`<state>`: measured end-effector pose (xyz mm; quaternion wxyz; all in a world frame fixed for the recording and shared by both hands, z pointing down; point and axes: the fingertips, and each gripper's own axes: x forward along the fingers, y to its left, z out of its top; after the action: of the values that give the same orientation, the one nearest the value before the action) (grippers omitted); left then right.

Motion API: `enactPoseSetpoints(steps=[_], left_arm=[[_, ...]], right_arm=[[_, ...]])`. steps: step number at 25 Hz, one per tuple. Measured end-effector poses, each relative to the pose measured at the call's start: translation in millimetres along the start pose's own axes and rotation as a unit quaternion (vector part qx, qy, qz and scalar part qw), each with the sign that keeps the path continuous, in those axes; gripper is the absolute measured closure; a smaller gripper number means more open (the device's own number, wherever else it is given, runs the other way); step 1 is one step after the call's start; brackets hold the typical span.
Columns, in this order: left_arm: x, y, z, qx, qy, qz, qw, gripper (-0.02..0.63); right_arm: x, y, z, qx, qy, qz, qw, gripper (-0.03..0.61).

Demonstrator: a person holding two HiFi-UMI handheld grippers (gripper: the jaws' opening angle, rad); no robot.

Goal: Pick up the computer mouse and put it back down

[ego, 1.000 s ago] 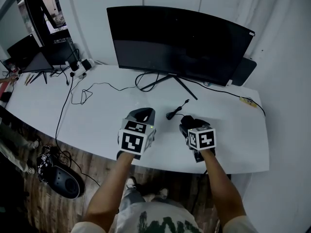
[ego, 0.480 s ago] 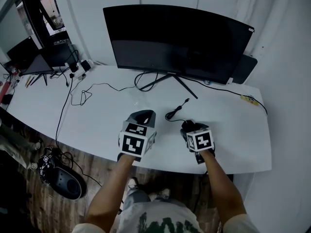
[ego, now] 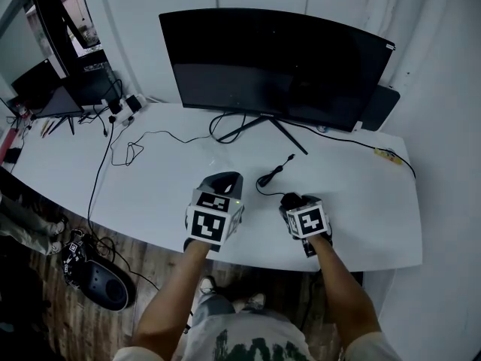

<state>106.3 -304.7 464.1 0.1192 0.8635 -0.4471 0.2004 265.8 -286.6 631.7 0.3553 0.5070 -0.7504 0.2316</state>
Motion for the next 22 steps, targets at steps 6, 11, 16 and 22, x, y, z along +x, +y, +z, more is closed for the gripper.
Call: enactPoseSetpoints(steps=[6, 11, 16, 22], left_arm=[[1.7, 1.8, -0.5, 0.001, 0.002, -0.001, 1.0000, 0.611], [3.2, 2.7, -2.0, 0.003, 0.005, -0.003, 1.0000, 0.611], [3.4, 2.5, -1.3, 0.004, 0.007, -0.008, 0.9999, 0.612], [1.5, 5.0, 5.8, 0.005, 0.004, -0.014, 0.9999, 0.611]], right_arm=[[2.4, -1.1, 0.8, -0.001, -0.005, -0.006, 1.000, 0.253], [2.3, -1.5, 1.7, 0.002, -0.013, -0.010, 1.000, 0.247], [-7.6, -2.7, 11.2, 0.017, -0.031, -0.011, 0.999, 0.247], [-30.1, -4.1, 40.6, 0.060, -0.076, -0.007, 0.995, 0.247]])
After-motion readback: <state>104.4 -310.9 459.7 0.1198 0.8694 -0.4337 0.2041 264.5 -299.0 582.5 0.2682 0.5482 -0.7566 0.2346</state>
